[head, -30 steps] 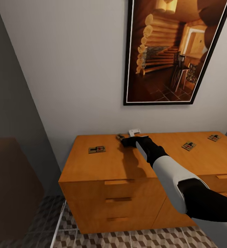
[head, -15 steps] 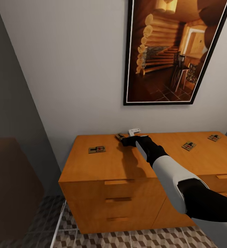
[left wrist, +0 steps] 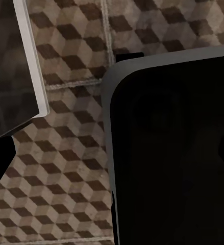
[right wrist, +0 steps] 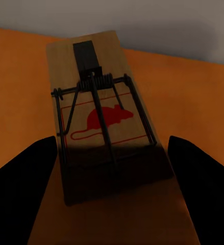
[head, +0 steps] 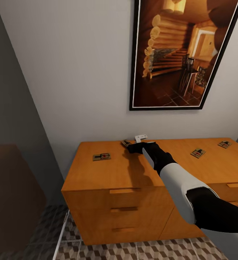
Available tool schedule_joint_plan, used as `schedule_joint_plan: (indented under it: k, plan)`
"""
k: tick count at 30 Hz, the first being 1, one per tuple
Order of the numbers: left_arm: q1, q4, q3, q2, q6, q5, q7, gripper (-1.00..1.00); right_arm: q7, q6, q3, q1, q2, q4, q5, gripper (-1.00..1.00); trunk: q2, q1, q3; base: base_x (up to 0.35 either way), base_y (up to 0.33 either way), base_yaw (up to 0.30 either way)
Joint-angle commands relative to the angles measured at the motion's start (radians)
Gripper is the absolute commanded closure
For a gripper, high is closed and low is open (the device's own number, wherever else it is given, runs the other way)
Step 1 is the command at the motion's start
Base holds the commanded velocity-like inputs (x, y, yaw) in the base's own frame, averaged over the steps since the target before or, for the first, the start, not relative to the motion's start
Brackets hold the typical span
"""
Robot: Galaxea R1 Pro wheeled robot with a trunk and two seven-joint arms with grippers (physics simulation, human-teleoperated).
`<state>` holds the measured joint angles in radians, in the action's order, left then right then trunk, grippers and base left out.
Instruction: Take the four mousetraps from the cabinet in the bathroom and place them on the bathroom floor. Make sure all four end up on the same floor surface, and ensure that at least two of them are either under or directly next to the same bathroom sink.
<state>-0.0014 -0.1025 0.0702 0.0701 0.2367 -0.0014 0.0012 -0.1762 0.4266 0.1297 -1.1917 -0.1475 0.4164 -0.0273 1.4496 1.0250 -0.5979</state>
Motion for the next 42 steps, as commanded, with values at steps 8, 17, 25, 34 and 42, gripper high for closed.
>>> schedule_joint_plan:
  k: [8,17,25,34,42]
  plan:
    - [0.000,0.000,0.007,0.000,0.003,0.000,0.000,-1.00,-0.001,0.009,0.002,-0.001,0.000,0.011,-0.004,1.00,0.000,0.000,-0.001,0.000,0.000,0.000]
    - [0.000,0.000,0.007,0.000,0.004,-0.001,-0.001,-1.00,0.001,0.024,0.002,-0.002,0.000,0.040,-0.005,1.00,0.000,0.000,-0.001,0.000,0.000,0.000]
    - [0.000,0.000,0.007,0.000,0.004,-0.002,-0.001,-1.00,0.001,0.064,0.002,-0.001,0.000,0.075,-0.005,1.00,0.000,0.000,-0.001,0.000,0.000,0.000]
    - [0.000,0.000,0.007,0.000,0.004,-0.002,-0.001,-1.00,0.002,0.095,0.002,-0.001,0.000,0.112,-0.005,1.00,0.000,0.000,-0.001,-0.001,0.000,0.000]
    - [0.000,0.000,0.007,0.000,0.004,-0.002,-0.001,-1.00,0.005,0.129,0.002,-0.001,0.000,0.130,-0.005,1.00,0.000,0.000,-0.001,-0.219,0.000,0.000]
